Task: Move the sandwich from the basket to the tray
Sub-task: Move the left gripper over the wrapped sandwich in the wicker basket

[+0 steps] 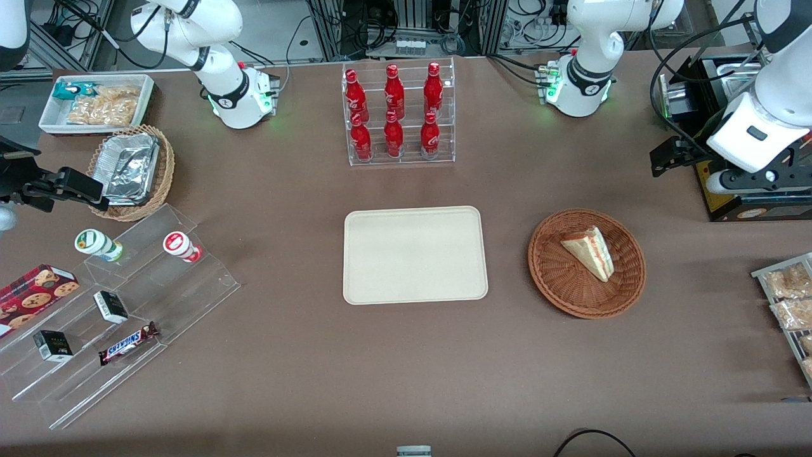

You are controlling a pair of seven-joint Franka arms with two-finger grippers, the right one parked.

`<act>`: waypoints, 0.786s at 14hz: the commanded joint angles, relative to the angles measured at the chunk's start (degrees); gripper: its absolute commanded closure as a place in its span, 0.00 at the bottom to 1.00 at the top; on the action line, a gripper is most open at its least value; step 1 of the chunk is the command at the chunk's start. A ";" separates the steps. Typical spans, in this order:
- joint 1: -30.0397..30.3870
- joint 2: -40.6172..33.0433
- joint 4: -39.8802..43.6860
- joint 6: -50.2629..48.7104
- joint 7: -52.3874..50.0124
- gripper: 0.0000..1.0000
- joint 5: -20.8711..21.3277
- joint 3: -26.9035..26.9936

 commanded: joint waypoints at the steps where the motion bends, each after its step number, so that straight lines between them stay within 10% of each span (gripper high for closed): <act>1: -0.74 -0.38 -0.11 -0.56 2.45 0.00 0.88 0.07; 11: -0.75 1.99 -24.07 22.51 1.75 0.00 0.44 -0.28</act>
